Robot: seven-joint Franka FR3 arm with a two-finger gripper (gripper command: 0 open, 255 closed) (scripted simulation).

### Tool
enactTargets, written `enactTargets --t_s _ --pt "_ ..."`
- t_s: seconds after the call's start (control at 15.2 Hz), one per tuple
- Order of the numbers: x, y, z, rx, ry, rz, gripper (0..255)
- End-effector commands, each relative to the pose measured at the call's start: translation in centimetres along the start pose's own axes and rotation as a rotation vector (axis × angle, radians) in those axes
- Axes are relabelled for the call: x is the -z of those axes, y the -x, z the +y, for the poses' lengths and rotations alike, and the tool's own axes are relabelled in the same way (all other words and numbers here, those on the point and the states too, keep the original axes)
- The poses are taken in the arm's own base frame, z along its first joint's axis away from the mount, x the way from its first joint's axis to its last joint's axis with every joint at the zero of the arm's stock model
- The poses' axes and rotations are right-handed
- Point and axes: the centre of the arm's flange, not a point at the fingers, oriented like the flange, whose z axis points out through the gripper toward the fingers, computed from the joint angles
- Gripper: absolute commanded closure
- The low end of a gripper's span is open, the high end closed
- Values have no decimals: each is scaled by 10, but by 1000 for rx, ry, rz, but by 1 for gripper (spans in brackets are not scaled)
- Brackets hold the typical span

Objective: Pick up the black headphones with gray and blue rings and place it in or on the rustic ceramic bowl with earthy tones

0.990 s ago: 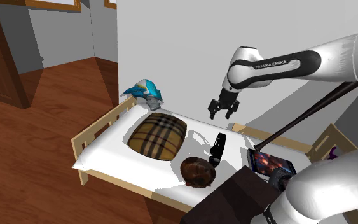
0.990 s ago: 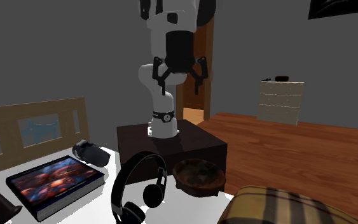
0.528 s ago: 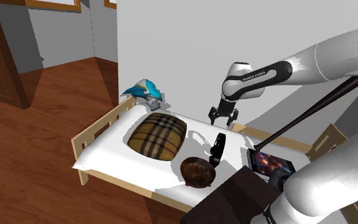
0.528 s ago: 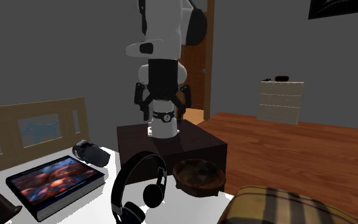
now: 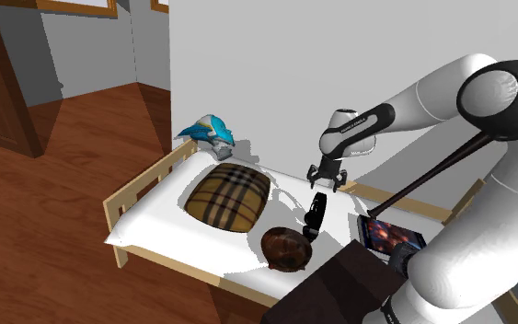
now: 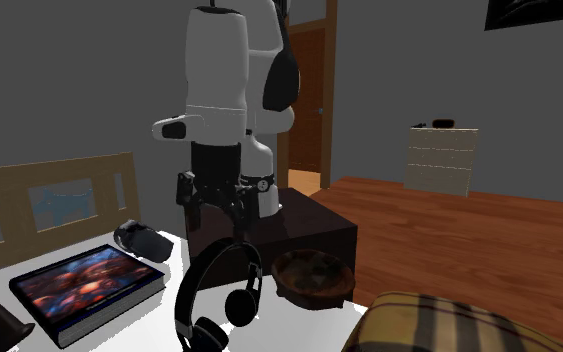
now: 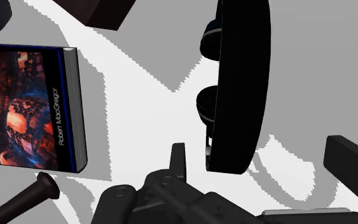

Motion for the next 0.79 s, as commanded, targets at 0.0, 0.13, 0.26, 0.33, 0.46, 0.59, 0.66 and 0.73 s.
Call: enactTargets --t_s 0.0,0.13,0.26,0.33,0.46,0.59,0.66,0.73 --pt "-14 -5 4 -29 6 -2 0" --pt "-25 -5 4 -29 6 -2 0" --pt "-36 -5 4 -29 6 -2 0" --pt "-41 -5 4 -29 6 -2 0" --pt "-49 -5 4 -29 6 -2 0" --pt "-49 -5 4 -29 6 -2 0" --pt "-49 -5 4 -29 6 -2 0" --pt "-49 -5 4 -29 6 -2 0"
